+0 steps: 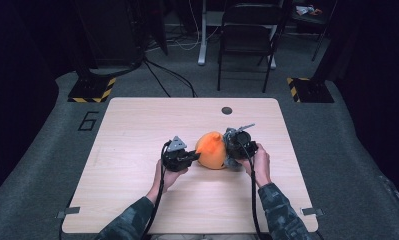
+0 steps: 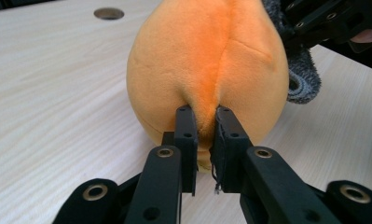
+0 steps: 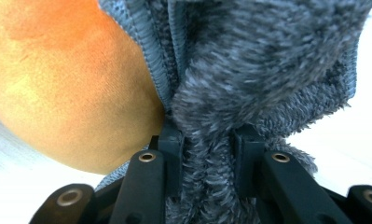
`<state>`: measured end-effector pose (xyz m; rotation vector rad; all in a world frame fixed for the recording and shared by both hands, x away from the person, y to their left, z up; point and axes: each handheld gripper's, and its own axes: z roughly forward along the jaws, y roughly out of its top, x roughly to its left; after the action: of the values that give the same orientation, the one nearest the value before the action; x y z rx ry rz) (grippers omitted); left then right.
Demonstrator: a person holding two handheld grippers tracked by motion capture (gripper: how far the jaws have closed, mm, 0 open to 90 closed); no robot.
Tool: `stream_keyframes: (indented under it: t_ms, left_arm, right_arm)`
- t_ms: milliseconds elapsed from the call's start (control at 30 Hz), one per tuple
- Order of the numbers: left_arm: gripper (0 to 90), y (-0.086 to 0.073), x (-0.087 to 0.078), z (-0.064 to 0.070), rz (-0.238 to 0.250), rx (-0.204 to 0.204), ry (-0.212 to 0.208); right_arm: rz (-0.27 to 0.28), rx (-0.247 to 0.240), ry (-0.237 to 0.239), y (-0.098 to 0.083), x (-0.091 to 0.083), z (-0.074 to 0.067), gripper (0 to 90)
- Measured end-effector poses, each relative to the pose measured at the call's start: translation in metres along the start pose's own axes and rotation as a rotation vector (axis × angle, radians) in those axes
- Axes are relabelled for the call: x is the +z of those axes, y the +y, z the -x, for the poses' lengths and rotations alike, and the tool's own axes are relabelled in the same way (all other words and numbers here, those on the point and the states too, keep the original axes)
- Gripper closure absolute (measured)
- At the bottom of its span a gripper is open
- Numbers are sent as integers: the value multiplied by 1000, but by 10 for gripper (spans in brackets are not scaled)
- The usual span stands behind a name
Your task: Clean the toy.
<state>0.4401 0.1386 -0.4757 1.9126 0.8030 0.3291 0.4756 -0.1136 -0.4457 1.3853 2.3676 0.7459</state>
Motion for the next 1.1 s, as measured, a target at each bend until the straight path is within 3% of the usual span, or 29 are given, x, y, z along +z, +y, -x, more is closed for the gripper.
stream_keyframes:
  t_ms: [167, 333, 533, 700, 800, 900, 1033, 1100]
  left_arm:
    - [827, 5, -2, 4, 31, 33, -6]
    - [829, 14, -6, 10, 55, 82, -11]
    - [829, 17, -4, 25, 65, 153, -11]
    - [829, 17, -2, 34, 60, 203, -18]
    - [830, 16, 0, 37, 62, 211, -35]
    - [835, 14, 3, 41, 34, 244, -25]
    - [843, 12, 4, 39, 33, 229, -19]
    - [843, 11, 5, 38, 40, 223, -17]
  right_arm:
    - [22, 19, -14, 2, -11, 6, 702]
    - [93, 17, -16, 10, -36, 6, 702]
    - [156, -66, -8, 21, -62, -20, 700]
    - [163, -135, -5, 25, -75, -45, 698]
    - [166, -169, 12, 26, -73, -55, 697]
    - [123, -179, 31, 24, -58, -59, 700]
    - [114, -135, 63, 23, -47, -48, 708]
    - [110, -103, 41, 22, -47, -43, 709]
